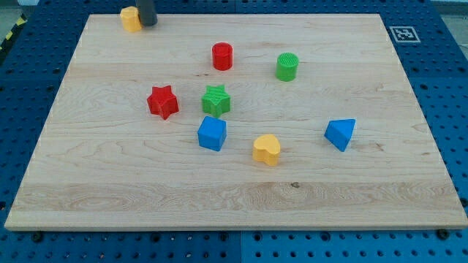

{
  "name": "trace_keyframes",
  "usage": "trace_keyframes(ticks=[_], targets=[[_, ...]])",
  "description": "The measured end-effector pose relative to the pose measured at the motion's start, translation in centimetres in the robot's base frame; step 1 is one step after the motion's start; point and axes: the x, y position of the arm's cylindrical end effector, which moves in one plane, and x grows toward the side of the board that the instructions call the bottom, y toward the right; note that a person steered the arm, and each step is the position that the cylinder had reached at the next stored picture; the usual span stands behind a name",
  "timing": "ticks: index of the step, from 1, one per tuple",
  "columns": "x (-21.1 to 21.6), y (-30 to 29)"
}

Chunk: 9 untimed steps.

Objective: Move the red circle diagonal to the green circle

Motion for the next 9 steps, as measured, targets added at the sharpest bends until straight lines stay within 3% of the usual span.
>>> trace_keyframes(ticks=[1,3,6,8,9], targets=[[-0.5,0.1],[-0.5,12.2],[2.2,10.7],[13.4,8.9],[12.5,15.6]])
